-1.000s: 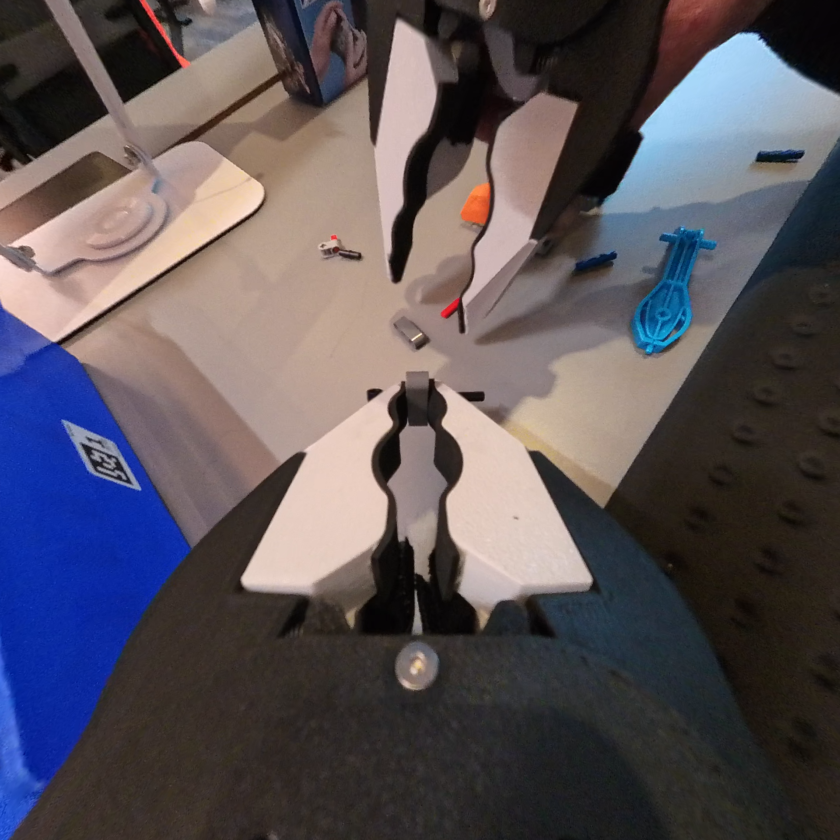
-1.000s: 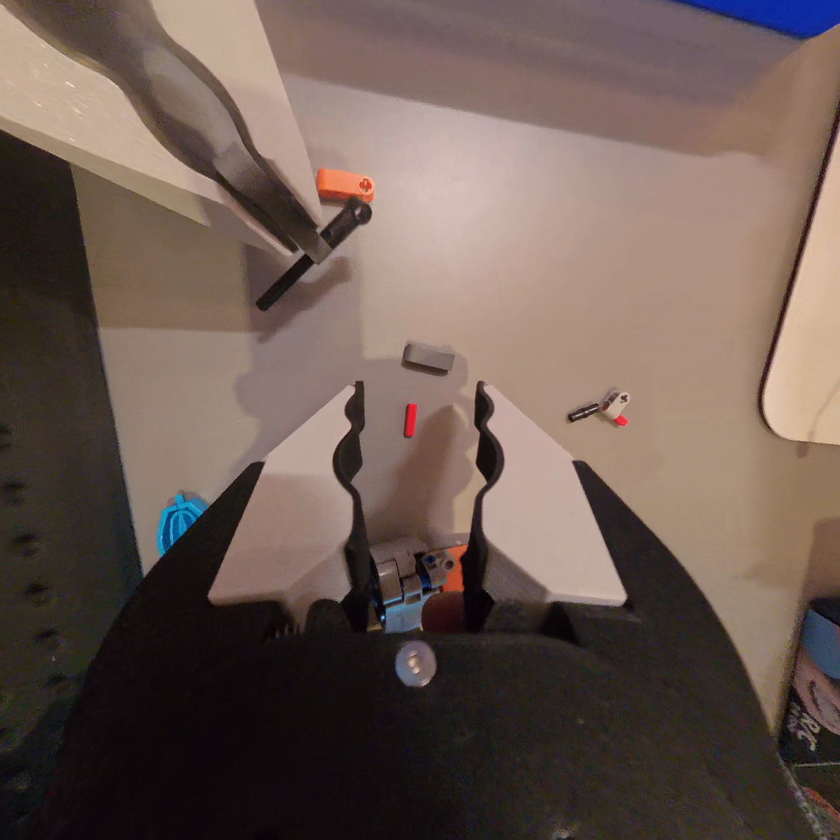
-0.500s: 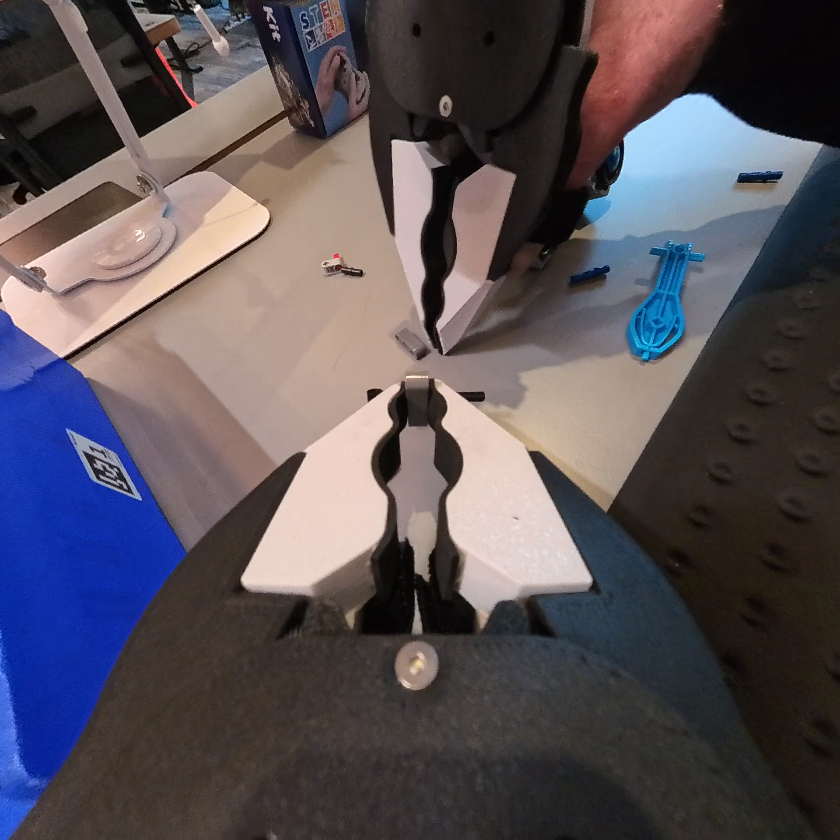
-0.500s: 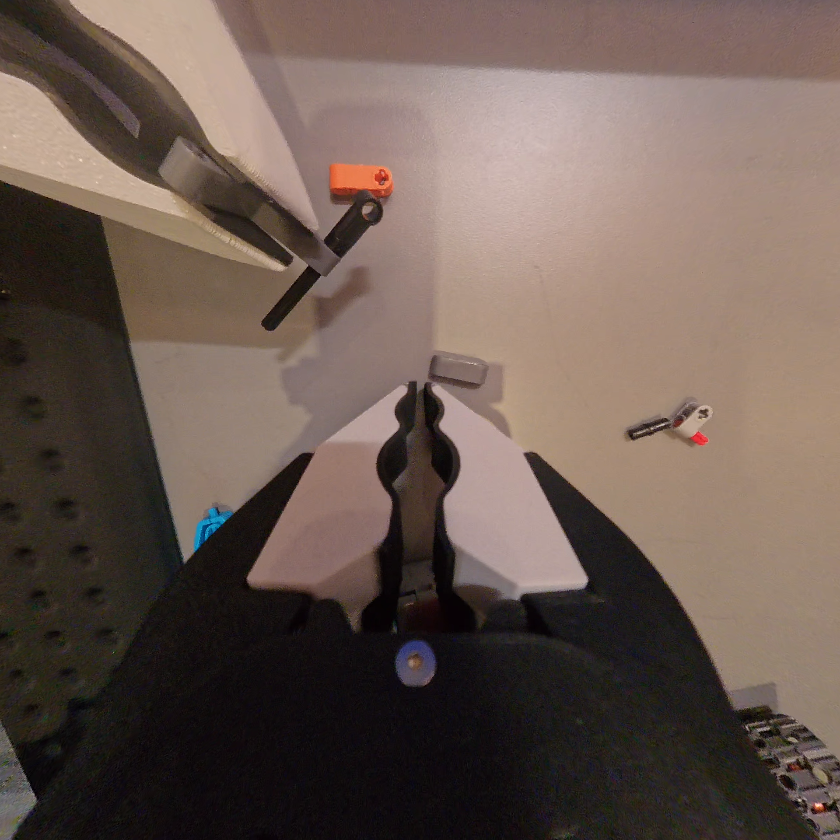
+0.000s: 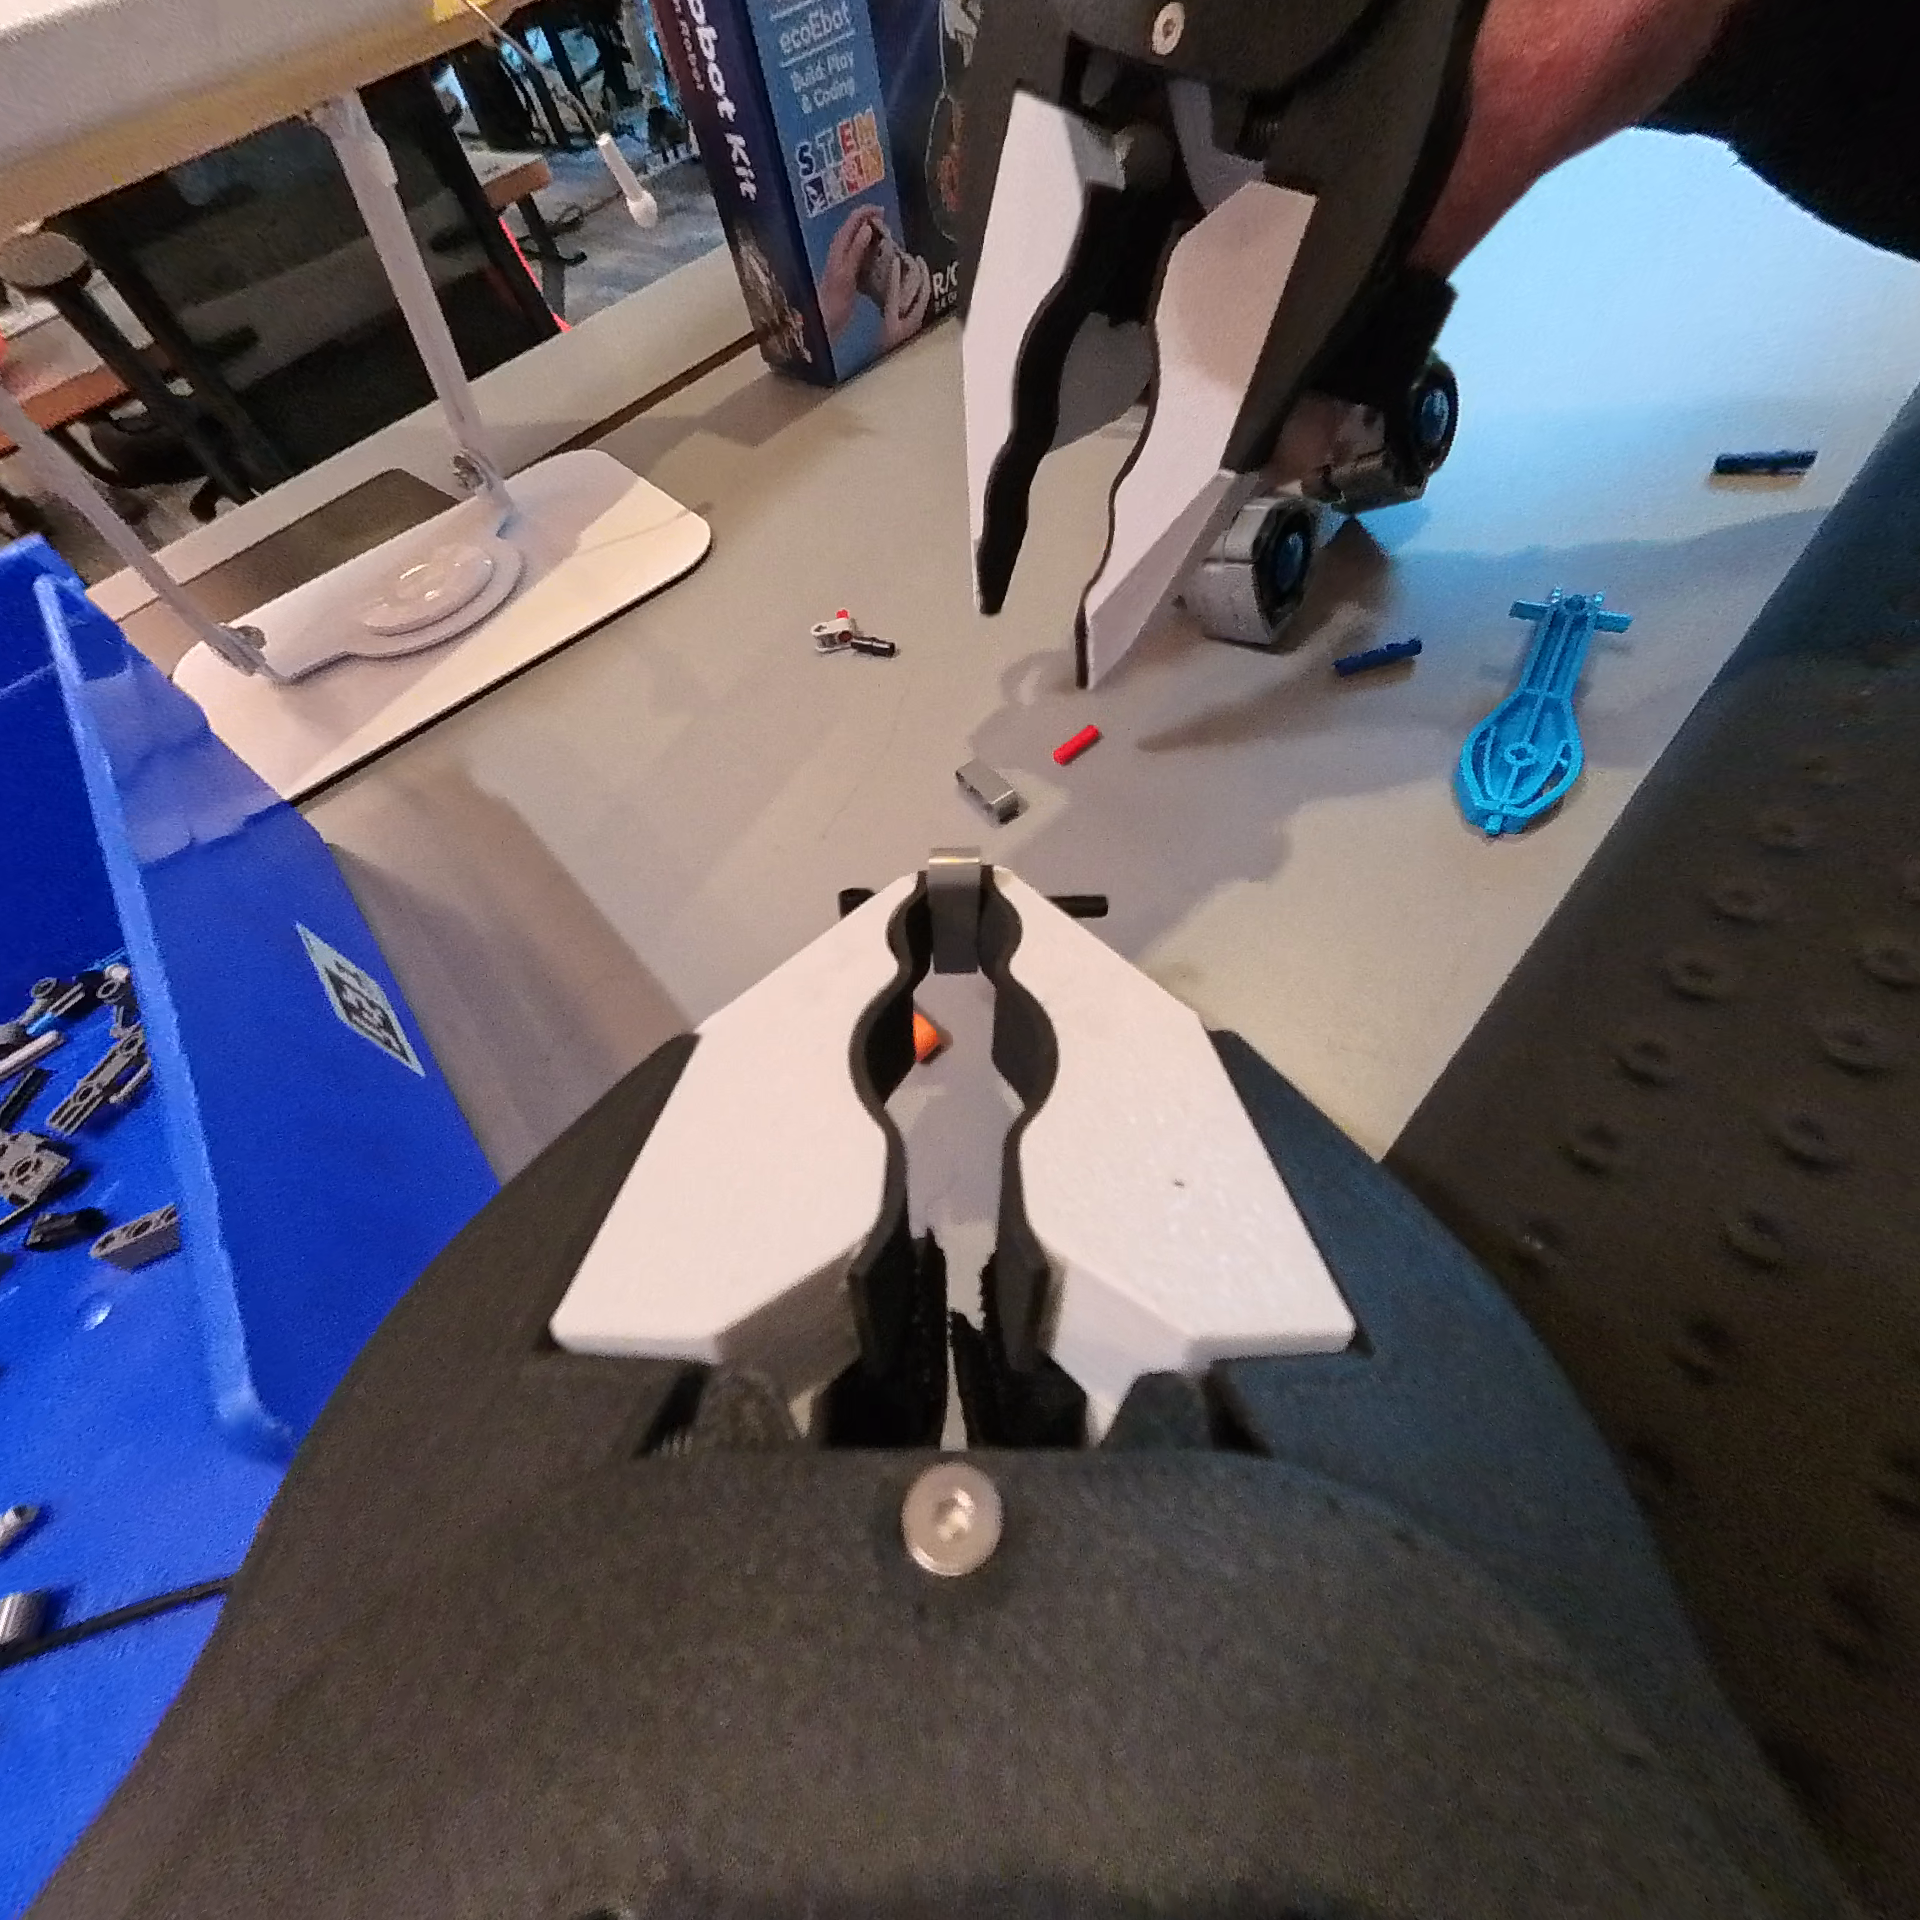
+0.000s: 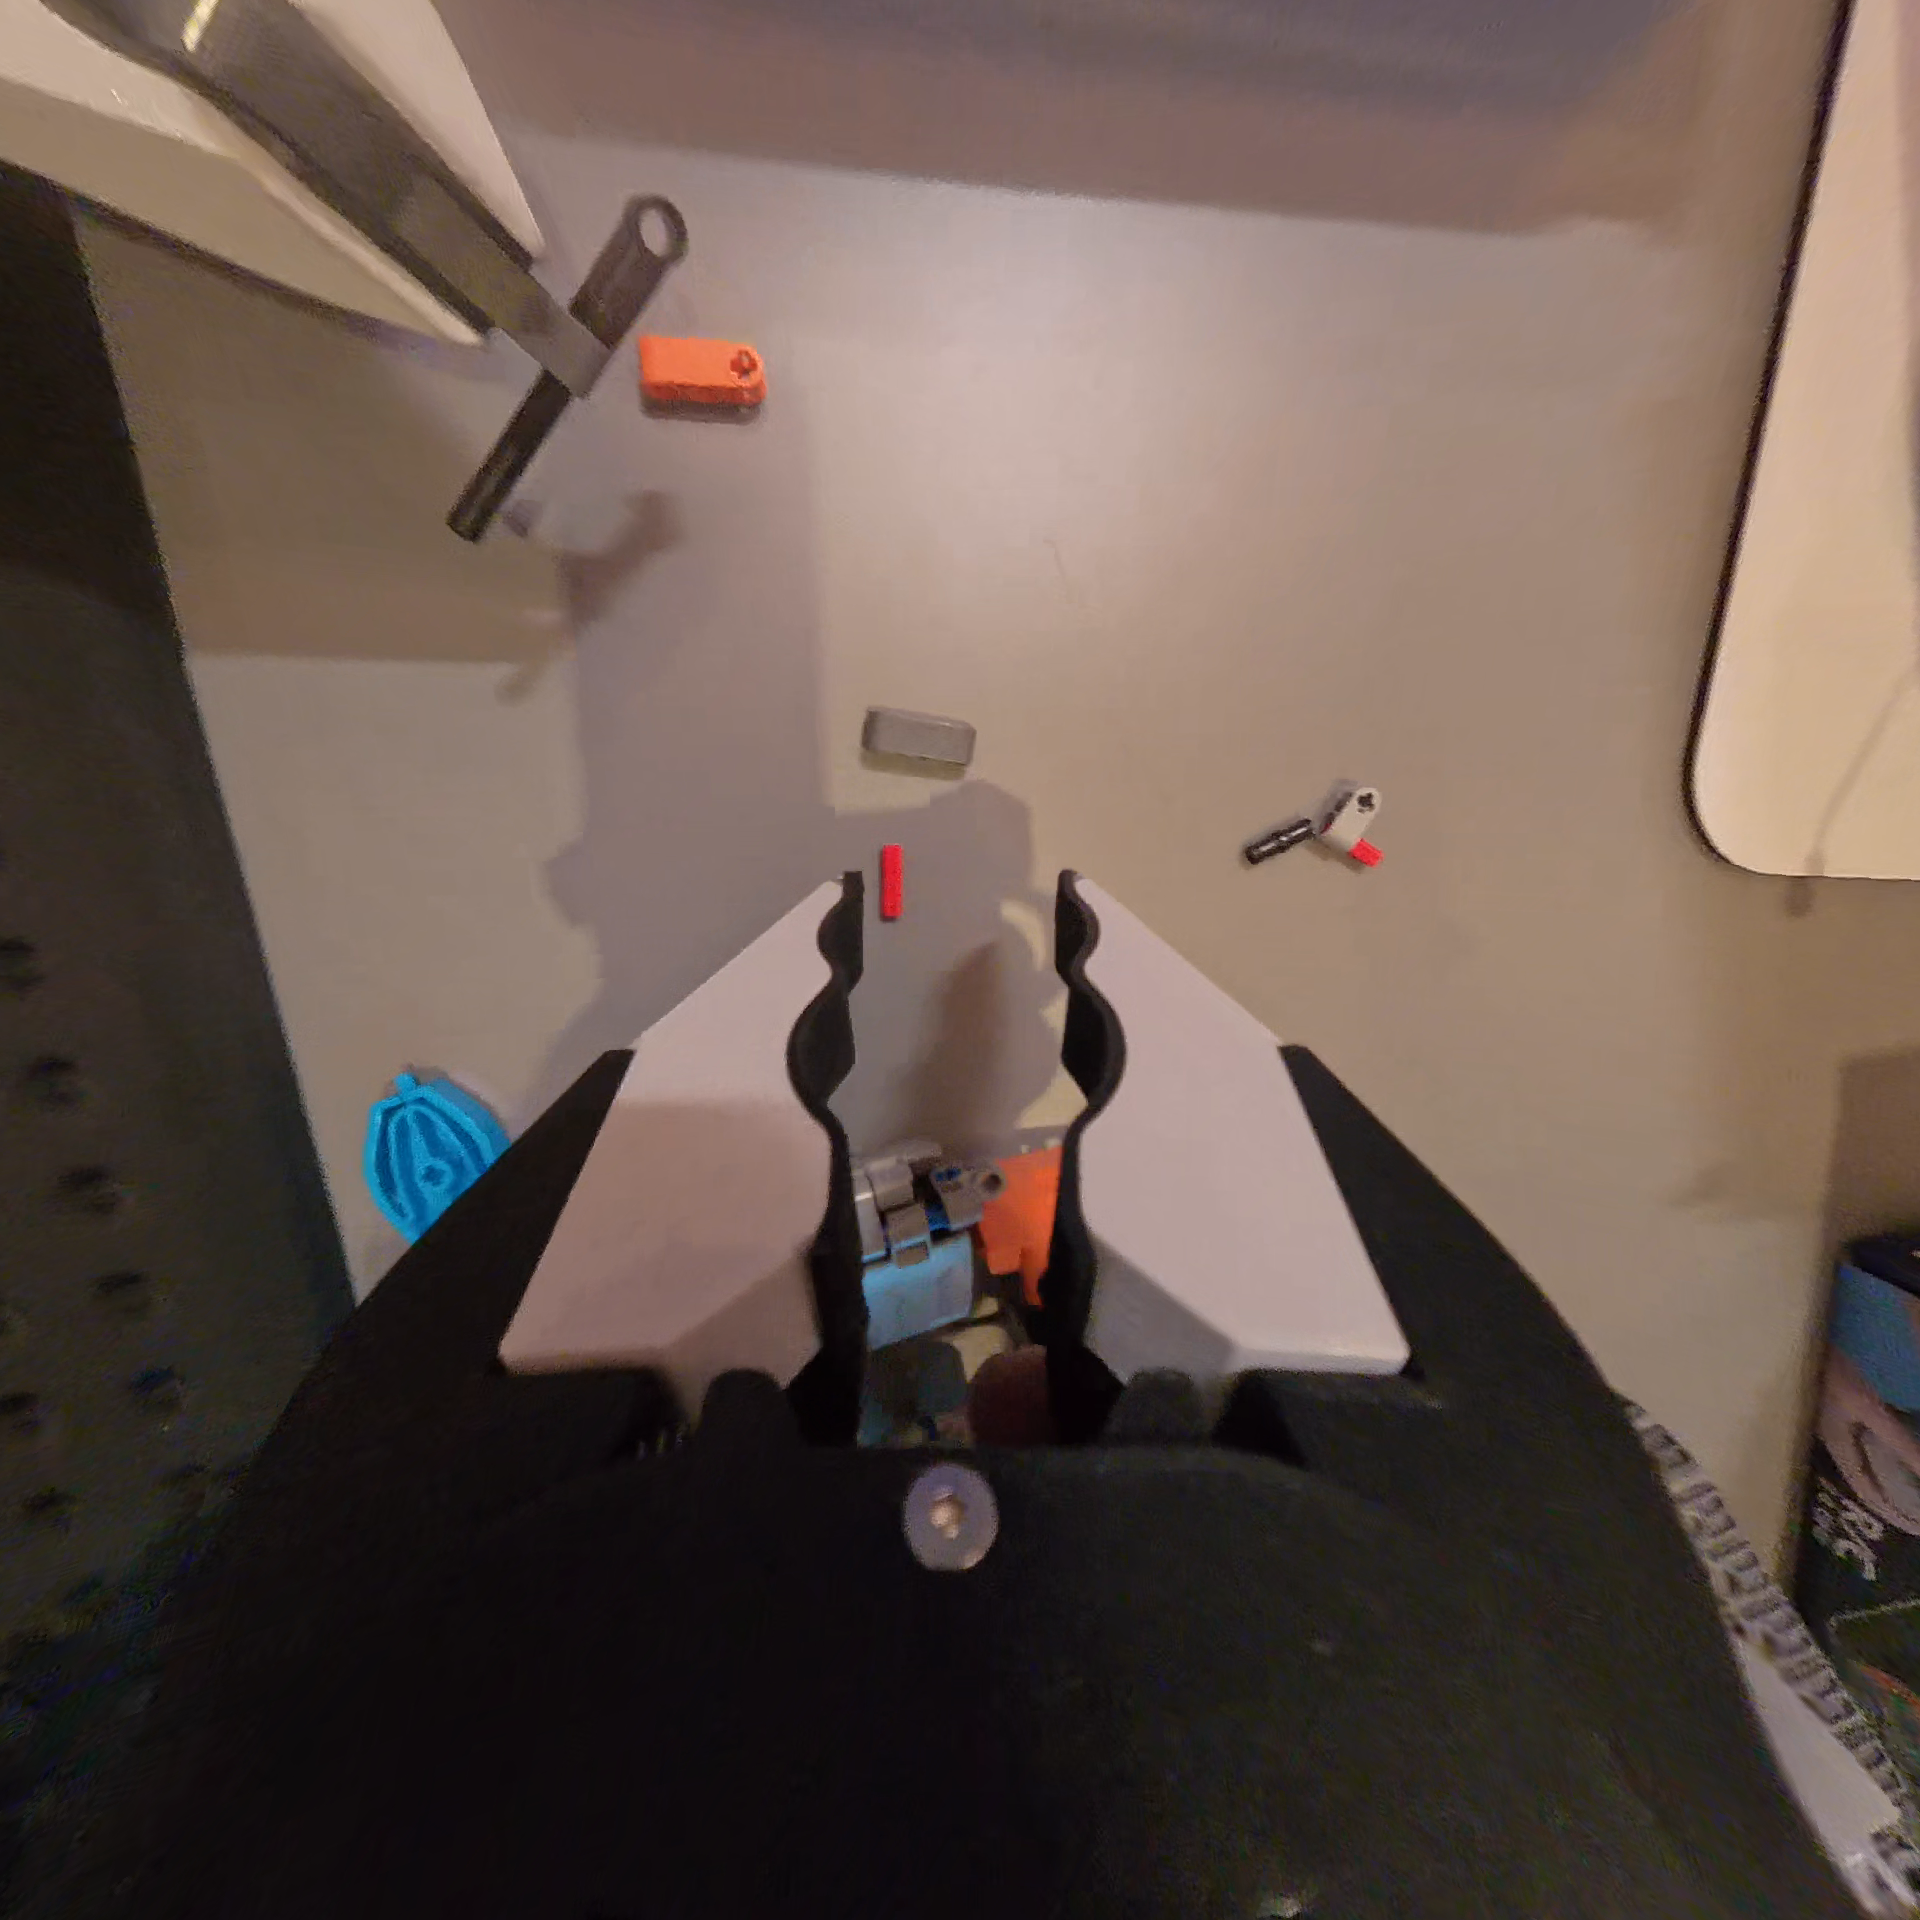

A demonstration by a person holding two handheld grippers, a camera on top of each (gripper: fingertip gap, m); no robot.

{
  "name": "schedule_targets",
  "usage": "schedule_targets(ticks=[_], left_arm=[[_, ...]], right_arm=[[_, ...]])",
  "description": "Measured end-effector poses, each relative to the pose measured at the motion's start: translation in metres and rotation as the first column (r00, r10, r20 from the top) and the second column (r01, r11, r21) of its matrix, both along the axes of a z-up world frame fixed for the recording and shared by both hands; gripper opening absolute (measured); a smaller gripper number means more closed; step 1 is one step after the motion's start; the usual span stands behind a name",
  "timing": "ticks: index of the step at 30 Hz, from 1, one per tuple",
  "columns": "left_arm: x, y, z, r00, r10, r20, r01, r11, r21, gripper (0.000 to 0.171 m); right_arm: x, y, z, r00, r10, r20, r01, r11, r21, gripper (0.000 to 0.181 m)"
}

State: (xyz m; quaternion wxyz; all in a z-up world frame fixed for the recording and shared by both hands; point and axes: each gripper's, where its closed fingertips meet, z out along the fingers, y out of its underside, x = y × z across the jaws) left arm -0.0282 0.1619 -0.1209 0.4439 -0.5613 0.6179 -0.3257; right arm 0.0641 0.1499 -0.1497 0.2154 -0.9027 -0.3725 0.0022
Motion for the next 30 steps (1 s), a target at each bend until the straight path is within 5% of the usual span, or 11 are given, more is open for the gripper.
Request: schedule_targets(ticks=[6,10,13,18,30], left_arm=[[-0.001,0.003,0.001,1.0,0.009,0.015,-0.009,1.0,-0.009,0.005],[0.0,0.004,0.002,1.0,0.009,0.025,-0.008,1.0,-0.012,0.005],[0.001,0.005,0.002,1.0,0.006,0.026,-0.006,1.0,-0.017,0.006],[0.002,0.004,0.001,1.0,-0.001,0.023,0.001,1.0,-0.02,0.005],[0.002,0.004,0.002,1.0,-0.01,0.027,0.01,1.0,-0.025,0.005]], right_arm=[[-0.003,0.004,-0.006,0.998,0.065,-0.001,-0.065,0.997,0.035,0.028],[-0.007,0.01,-0.008,0.993,0.118,0.03,-0.12,0.99,0.071,0.0],[-0.015,0.015,-0.005,0.991,0.136,-0.006,-0.135,0.987,0.085,0.0],[-0.021,0.014,-0.019,0.984,0.178,0.014,-0.179,0.984,0.005,0.027],[-0.023,0.021,-0.027,0.974,0.226,0.015,-0.225,0.973,-0.049,0.02]])
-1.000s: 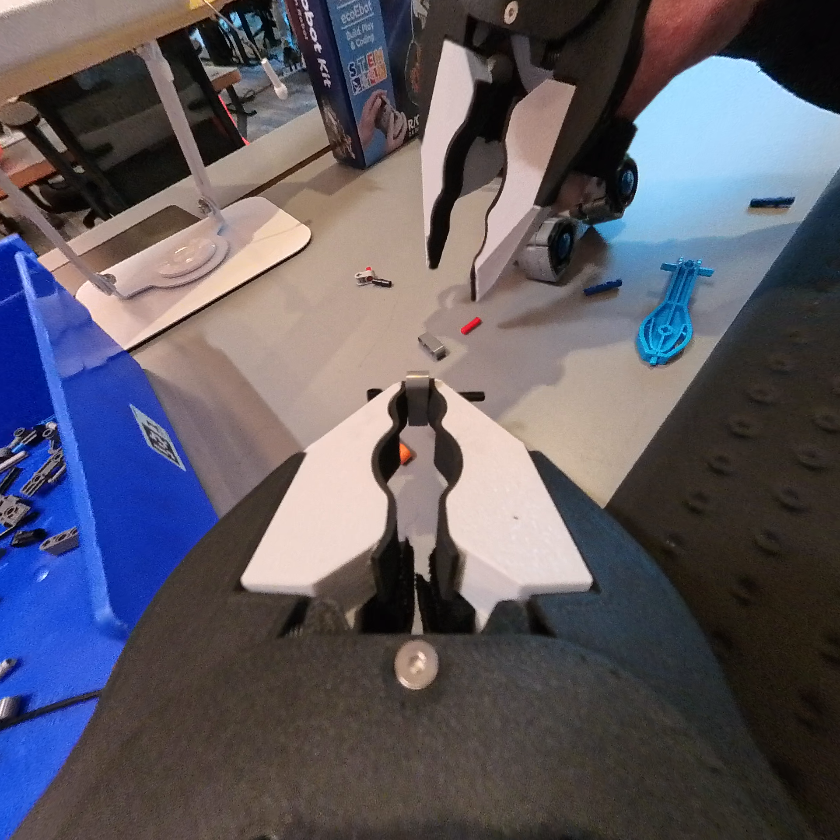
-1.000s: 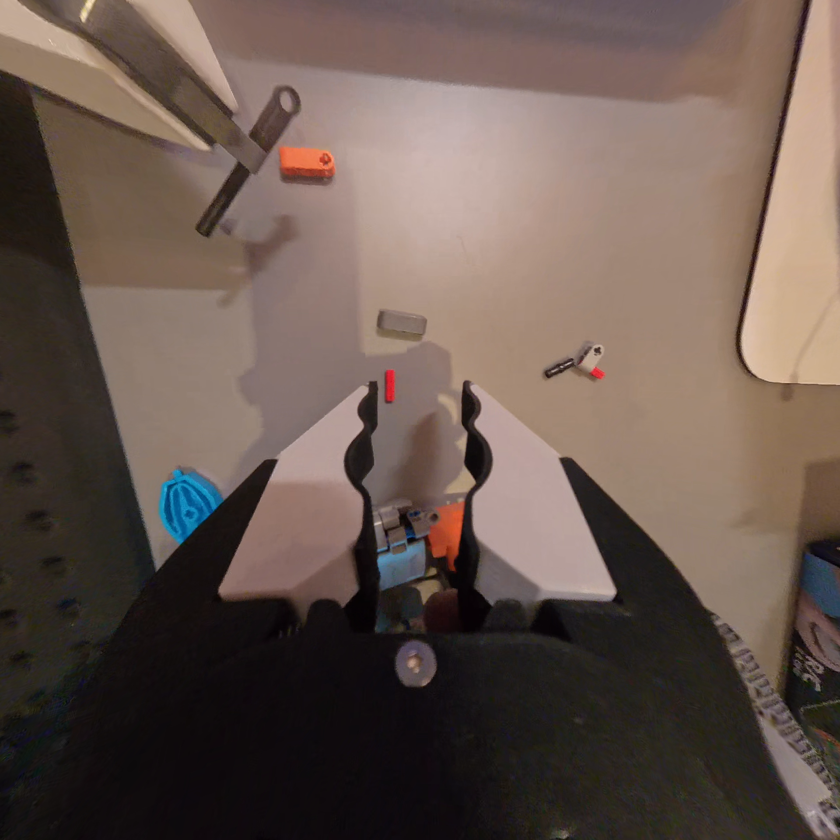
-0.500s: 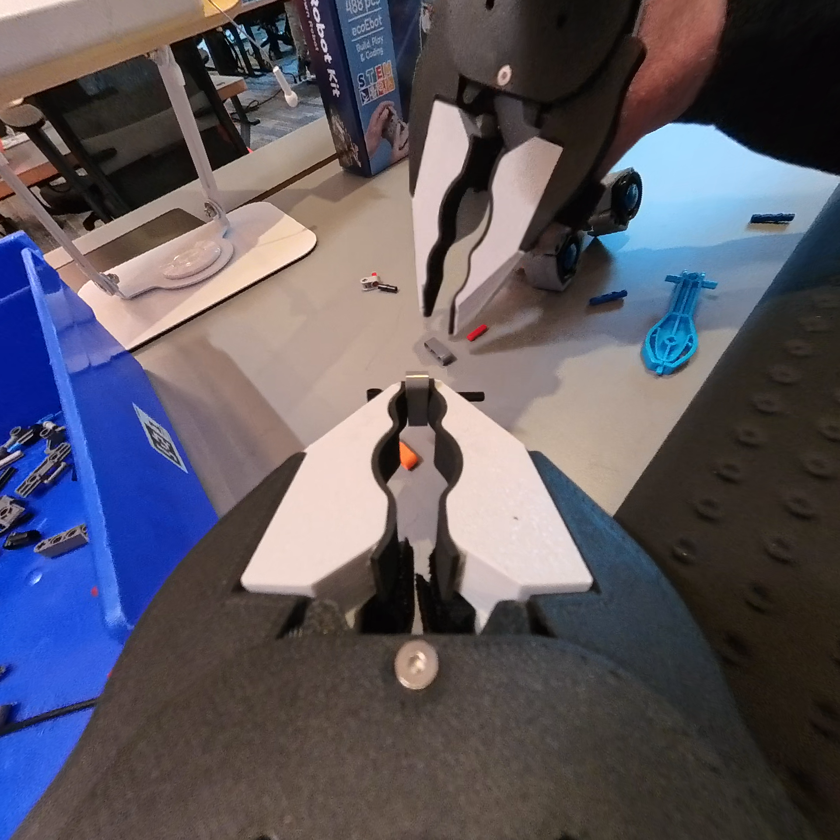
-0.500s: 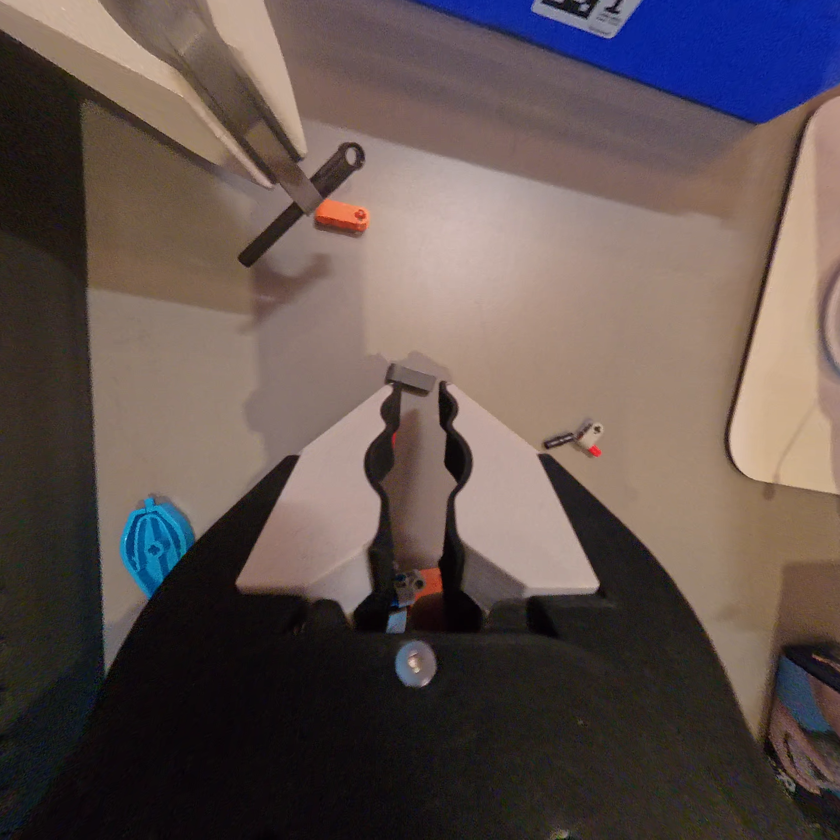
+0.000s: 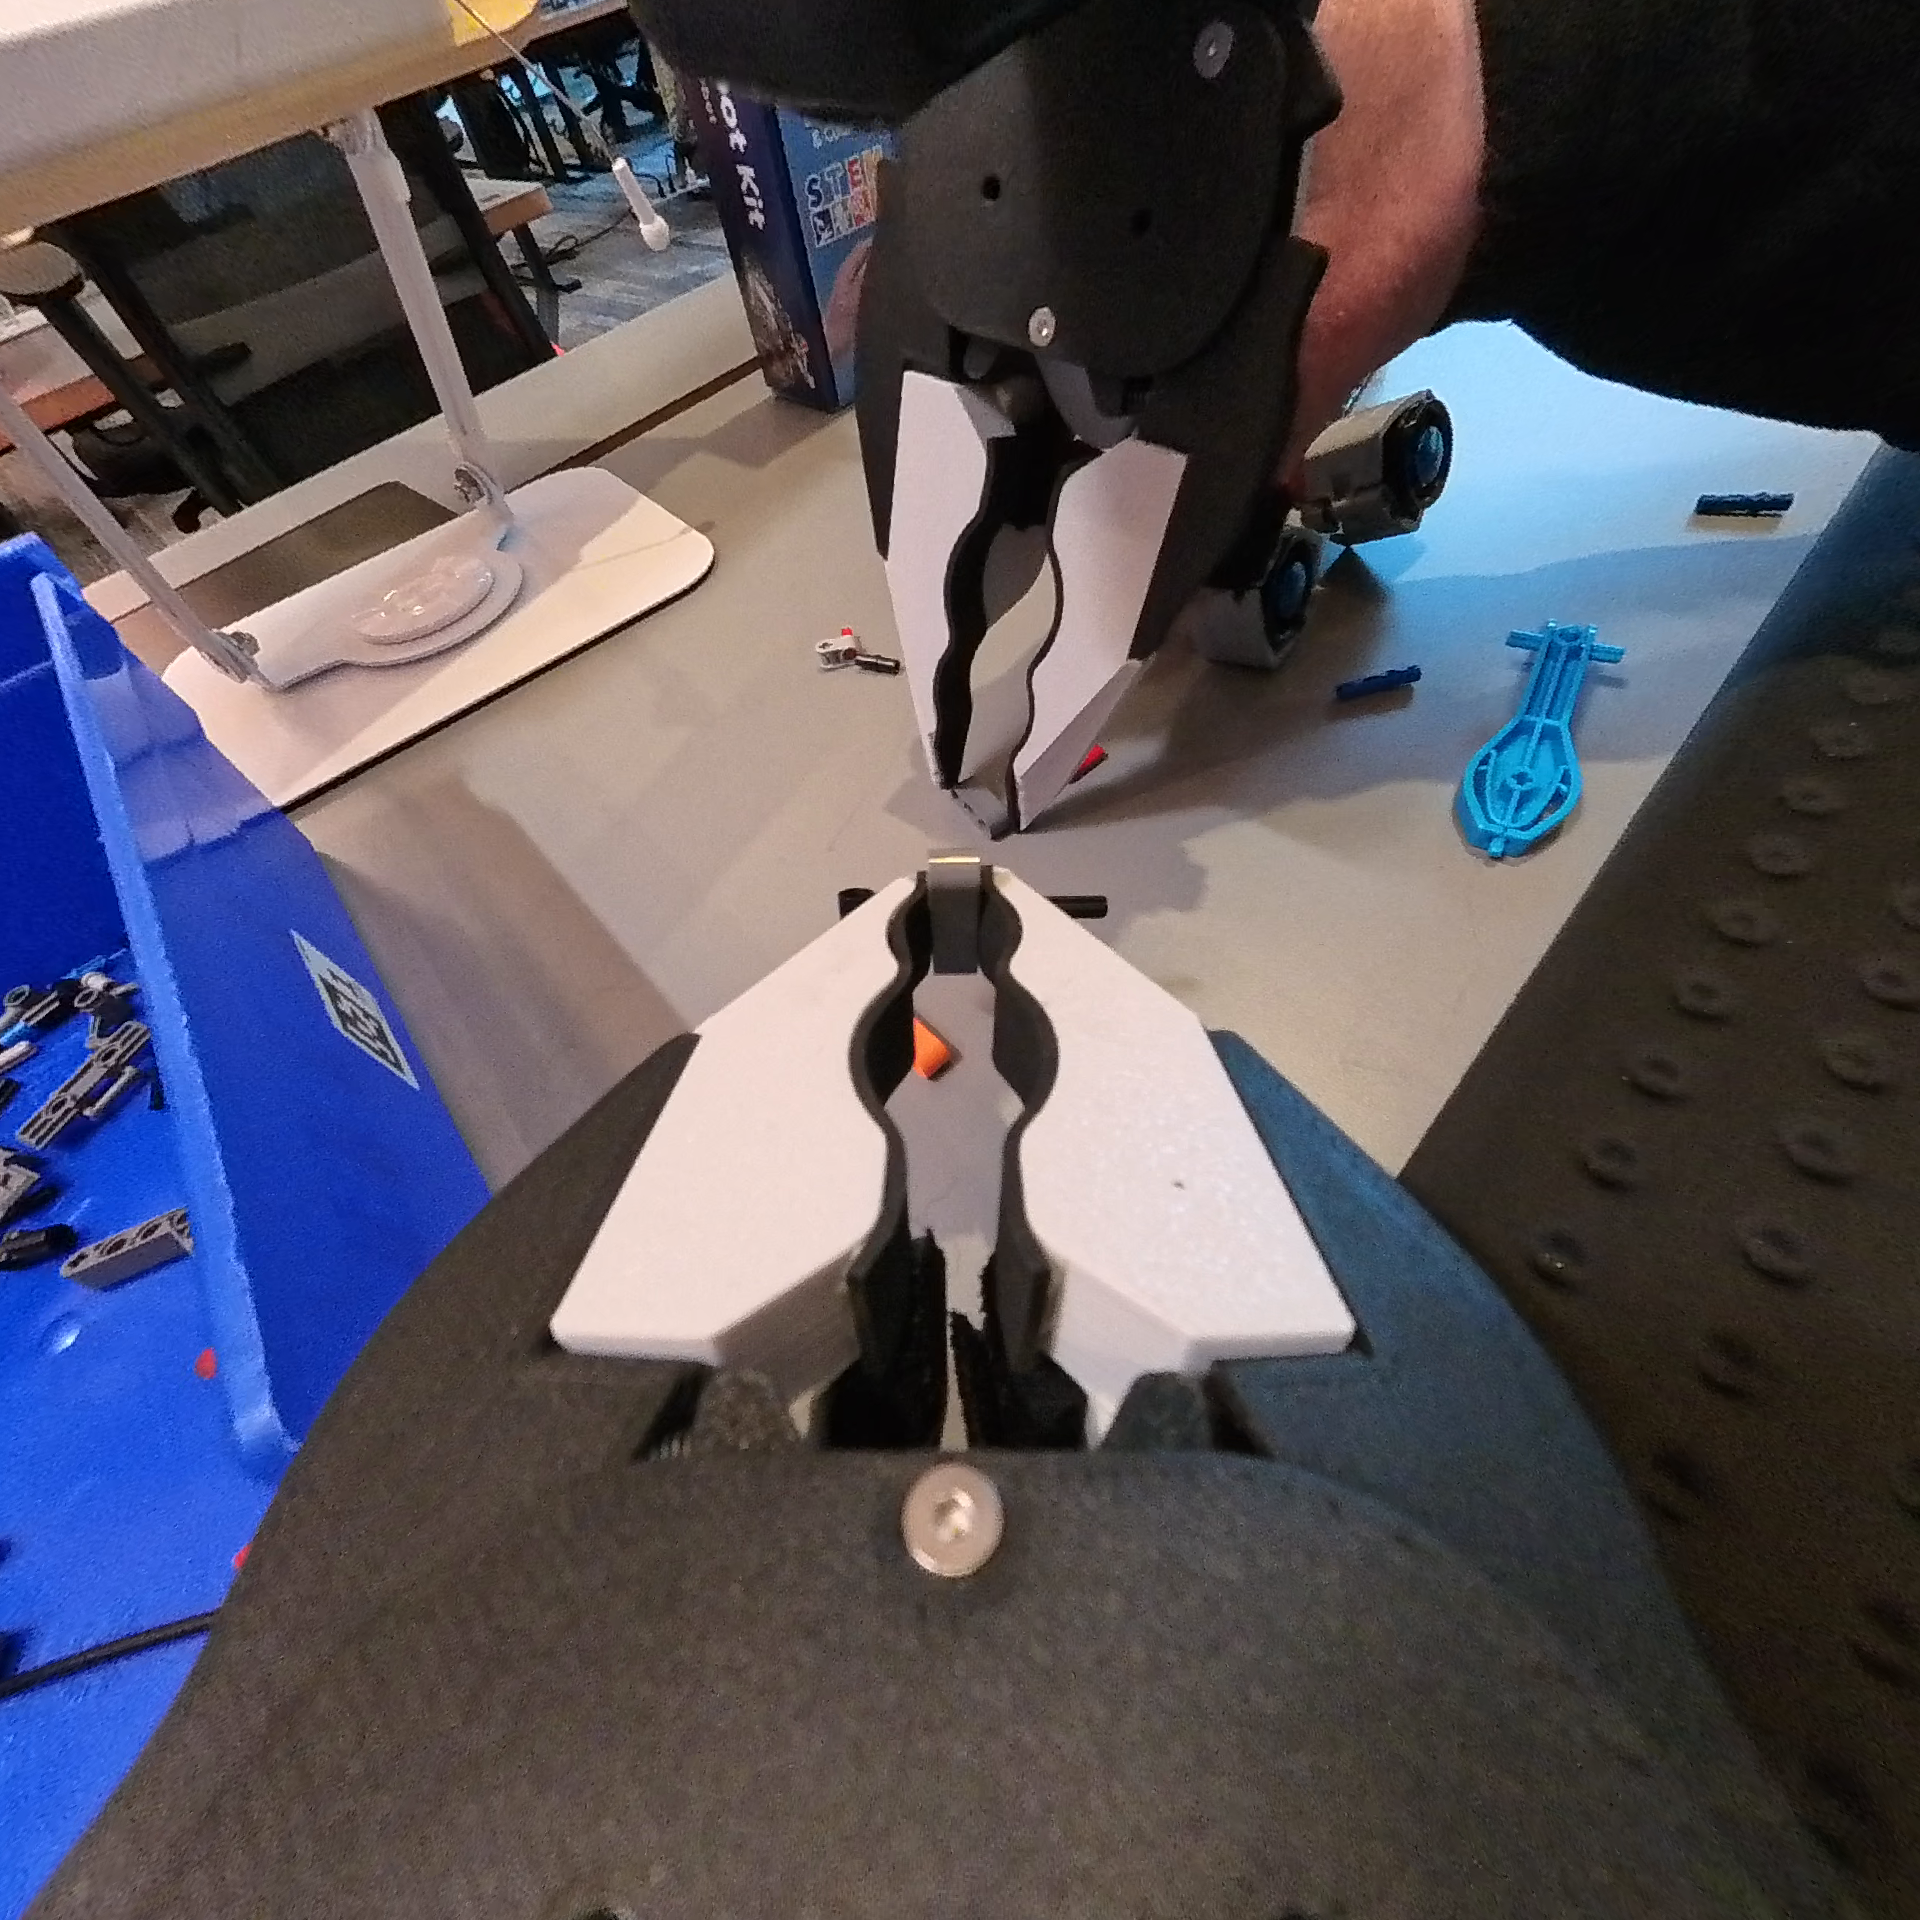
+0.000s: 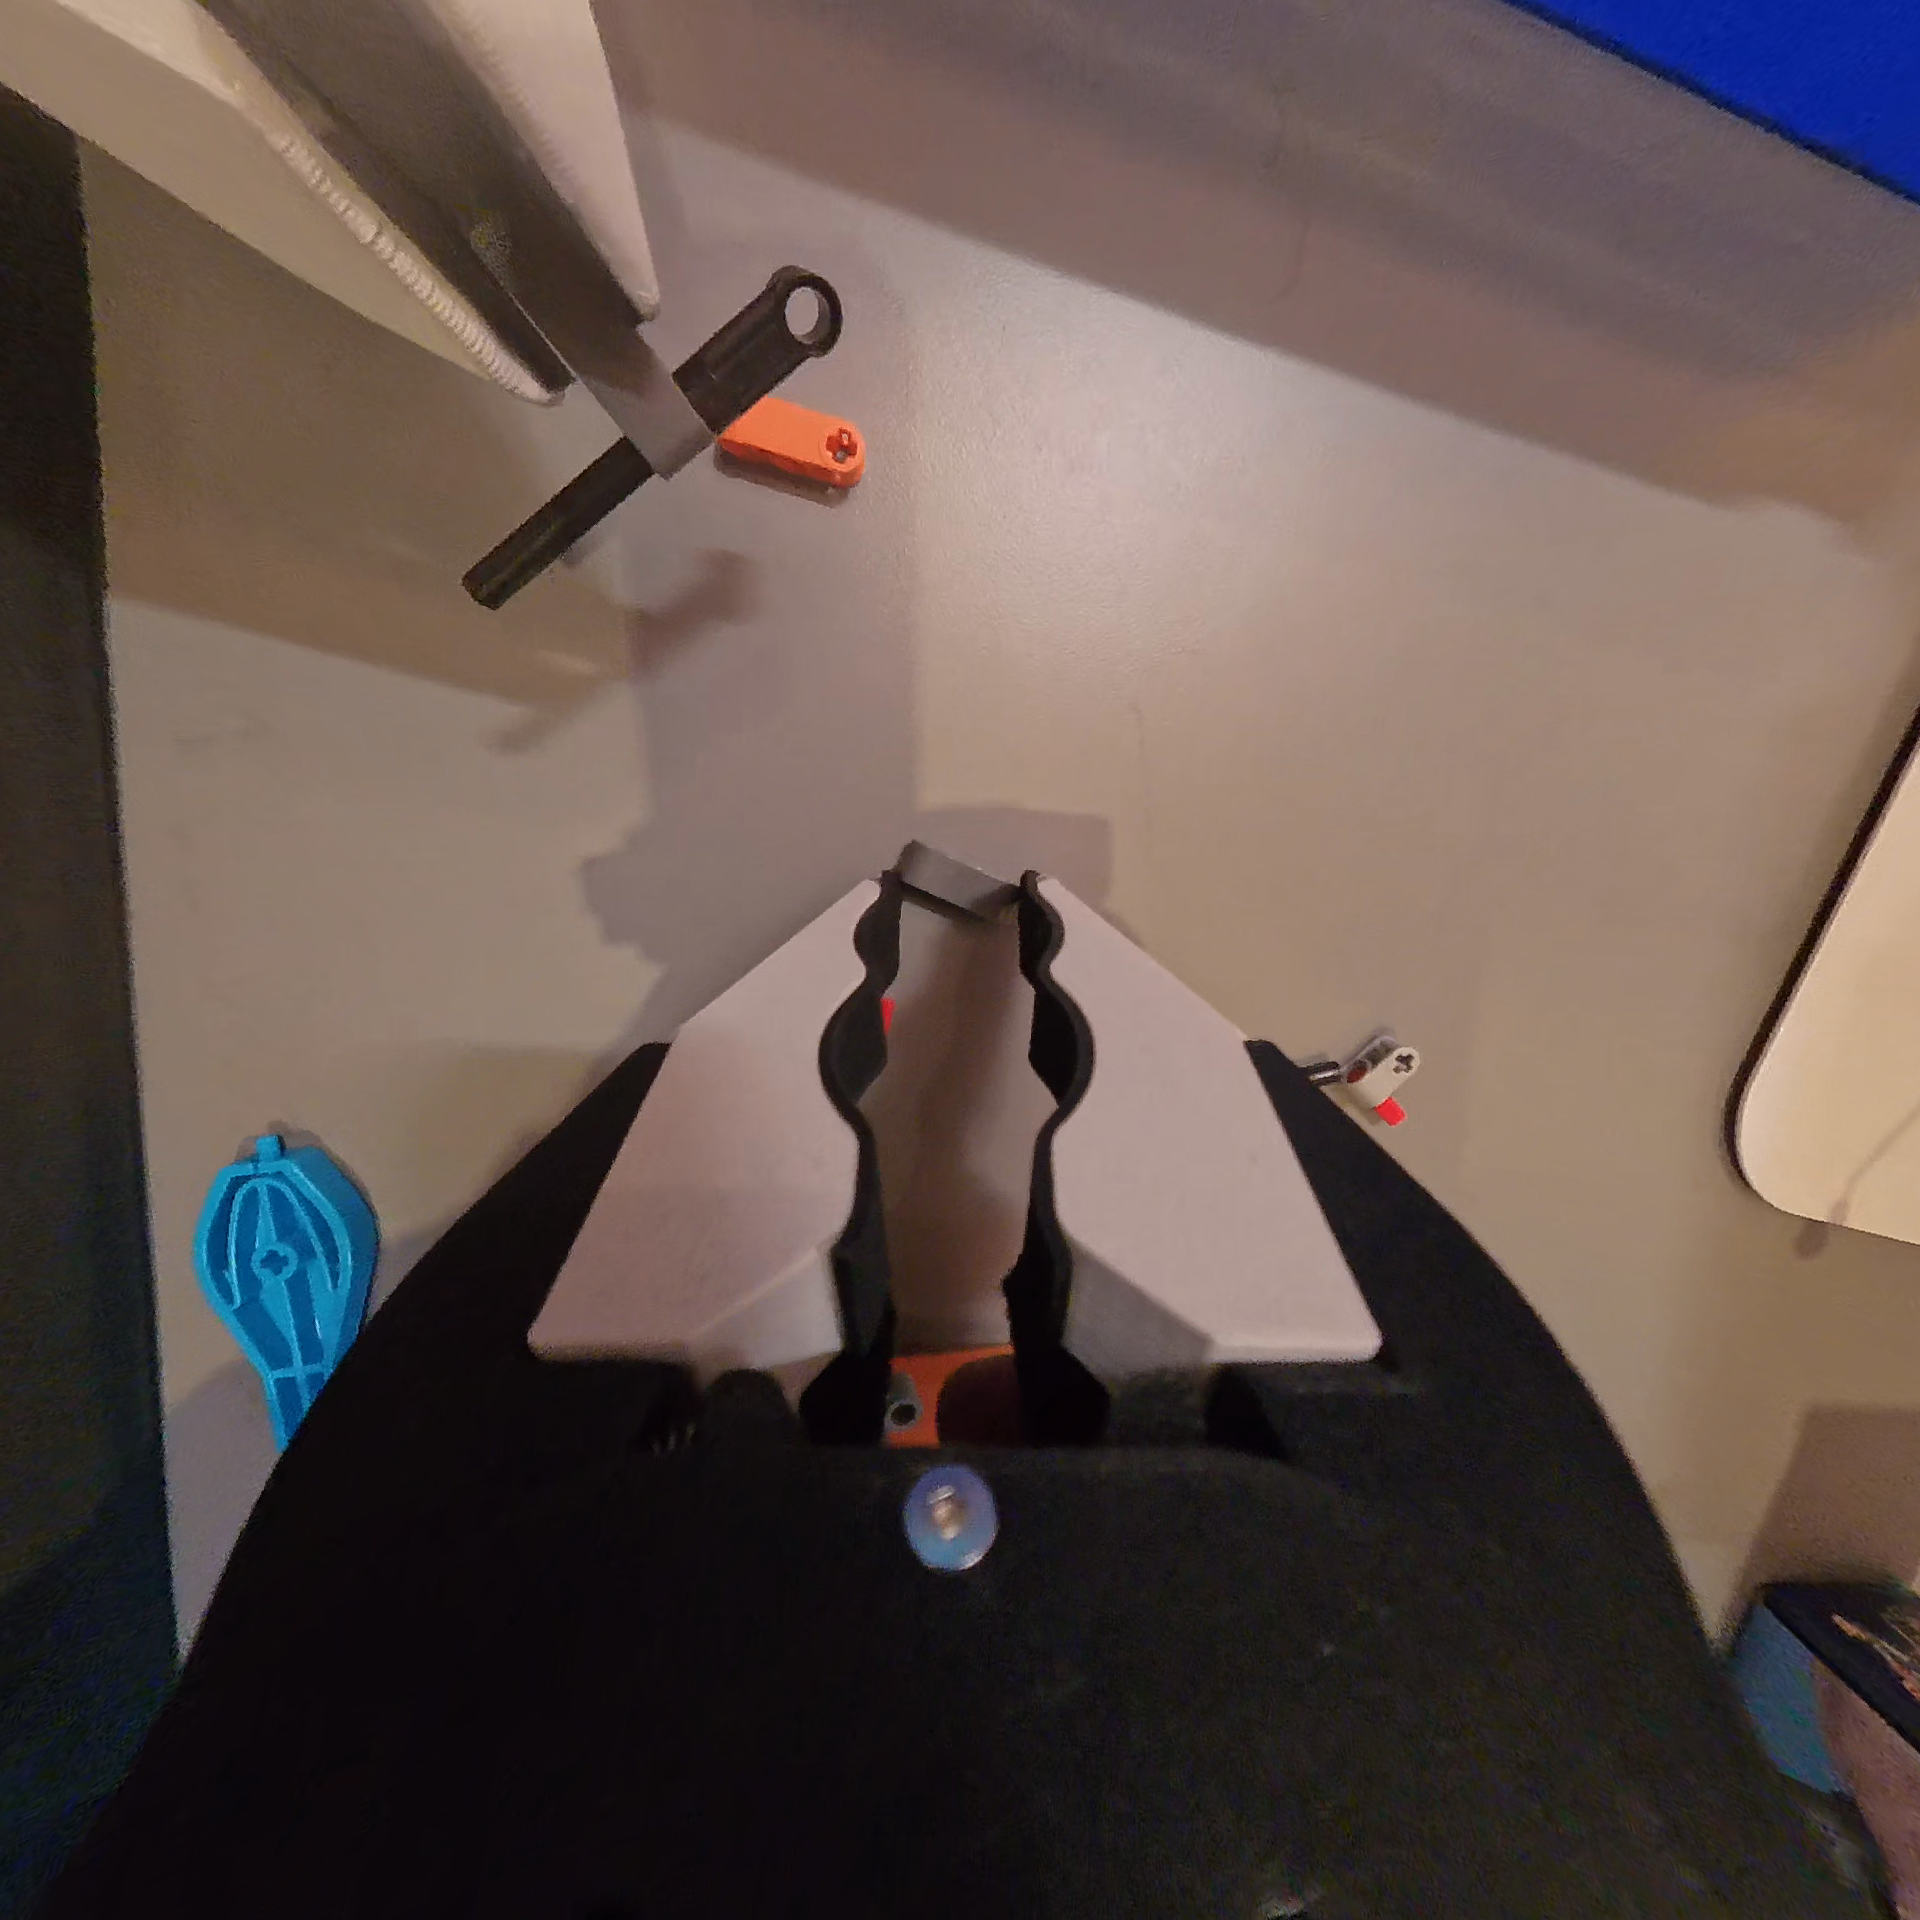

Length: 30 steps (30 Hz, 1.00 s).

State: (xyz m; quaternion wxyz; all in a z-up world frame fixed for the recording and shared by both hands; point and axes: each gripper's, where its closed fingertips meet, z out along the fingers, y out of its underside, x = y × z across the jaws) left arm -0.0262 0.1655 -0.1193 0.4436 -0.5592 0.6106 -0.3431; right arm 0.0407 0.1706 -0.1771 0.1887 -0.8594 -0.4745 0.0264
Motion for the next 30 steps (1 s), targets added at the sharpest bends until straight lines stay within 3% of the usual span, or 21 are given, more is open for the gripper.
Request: schedule_targets(ticks=[9,14,19,24,30], left_arm=[[0.001,-0.001,-0.005,0.999,0.006,-0.039,-0.004,0.999,0.037,0.005],[0.009,-0.005,-0.021,0.987,-0.015,-0.161,0.029,0.996,0.087,0.006],[0.018,-0.013,-0.043,0.951,-0.057,-0.303,0.074,0.996,0.048,0.006],[0.018,-0.011,-0.047,0.948,-0.055,-0.312,0.068,0.997,0.032,0.009],[0.013,-0.007,-0.036,0.965,-0.021,-0.26,0.045,0.995,0.089,0.027]], right_arm=[[-0.011,-0.026,0.009,0.999,-0.018,-0.041,0.018,1.0,0.007,0.019],[-0.014,-0.045,0.027,0.996,-0.046,-0.081,0.052,0.997,0.064,0.019],[-0.014,-0.063,0.042,0.98,-0.088,-0.178,0.11,0.987,0.115,0.02],[-0.006,-0.083,0.051,0.963,-0.122,-0.239,0.16,0.976,0.148,0.019],[0.009,-0.094,0.065,0.931,-0.167,-0.324,0.248,0.942,0.226,0.02]])
